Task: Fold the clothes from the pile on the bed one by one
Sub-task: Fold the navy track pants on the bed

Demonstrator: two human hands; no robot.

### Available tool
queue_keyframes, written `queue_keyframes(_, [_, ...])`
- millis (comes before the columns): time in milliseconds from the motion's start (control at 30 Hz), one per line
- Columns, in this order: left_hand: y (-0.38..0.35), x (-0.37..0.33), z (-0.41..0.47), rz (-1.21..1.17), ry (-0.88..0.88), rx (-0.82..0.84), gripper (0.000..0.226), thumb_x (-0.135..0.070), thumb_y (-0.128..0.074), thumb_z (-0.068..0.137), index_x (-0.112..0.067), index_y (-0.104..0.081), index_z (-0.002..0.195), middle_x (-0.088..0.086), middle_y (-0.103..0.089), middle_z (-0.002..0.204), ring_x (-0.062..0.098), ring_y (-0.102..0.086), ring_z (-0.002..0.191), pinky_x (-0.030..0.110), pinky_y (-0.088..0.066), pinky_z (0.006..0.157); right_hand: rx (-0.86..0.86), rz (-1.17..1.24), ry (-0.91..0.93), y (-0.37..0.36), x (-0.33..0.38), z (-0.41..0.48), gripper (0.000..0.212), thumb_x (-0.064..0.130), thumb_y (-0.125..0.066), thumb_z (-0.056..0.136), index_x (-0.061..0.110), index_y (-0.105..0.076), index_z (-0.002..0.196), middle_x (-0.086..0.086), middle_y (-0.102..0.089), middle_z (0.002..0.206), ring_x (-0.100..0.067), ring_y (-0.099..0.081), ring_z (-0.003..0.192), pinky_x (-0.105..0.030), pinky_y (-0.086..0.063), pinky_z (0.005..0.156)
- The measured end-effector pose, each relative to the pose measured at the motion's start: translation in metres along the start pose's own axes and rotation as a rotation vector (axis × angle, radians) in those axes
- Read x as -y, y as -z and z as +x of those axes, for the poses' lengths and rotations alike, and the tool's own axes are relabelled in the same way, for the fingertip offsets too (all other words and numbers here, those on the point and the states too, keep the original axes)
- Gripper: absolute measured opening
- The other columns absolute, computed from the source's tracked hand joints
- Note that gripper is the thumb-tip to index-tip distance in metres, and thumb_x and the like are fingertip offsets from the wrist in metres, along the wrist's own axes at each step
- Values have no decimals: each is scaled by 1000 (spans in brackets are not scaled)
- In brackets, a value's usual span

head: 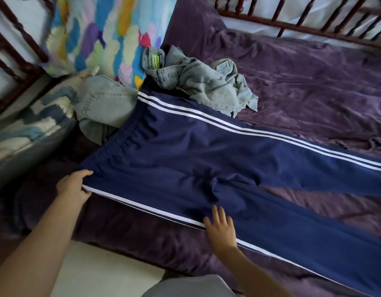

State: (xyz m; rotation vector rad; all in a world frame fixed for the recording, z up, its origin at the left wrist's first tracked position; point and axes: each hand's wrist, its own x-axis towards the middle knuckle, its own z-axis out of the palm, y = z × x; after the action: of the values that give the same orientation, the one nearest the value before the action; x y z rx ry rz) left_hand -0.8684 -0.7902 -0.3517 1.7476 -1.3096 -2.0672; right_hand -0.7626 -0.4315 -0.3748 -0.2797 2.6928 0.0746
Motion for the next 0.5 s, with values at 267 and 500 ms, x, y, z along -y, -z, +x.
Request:
queue_keyframes(267, [-15, -2, -29, 191, -98, -200, 47, -4, -67, 77, 3, -56, 123, 16, -58, 124, 26, -60, 100, 35, -50, 81, 107, 520, -188, 10, -49, 6, 14, 24, -53, 89, 23, -40, 93, -3, -62, 107, -25, -57, 104, -30, -34, 68])
queue_keyframes(500, [-97, -28, -70, 202, -438, -183, 27, -4, -59, 78, 2, -61, 104, 19, -64, 109, 33, -63, 98, 42, -55, 82, -118, 807, -317, 79, -122, 56, 12, 16, -64, 87, 5, -65, 90, -14, -68, 92, -27, -61, 90, -27, -33, 67])
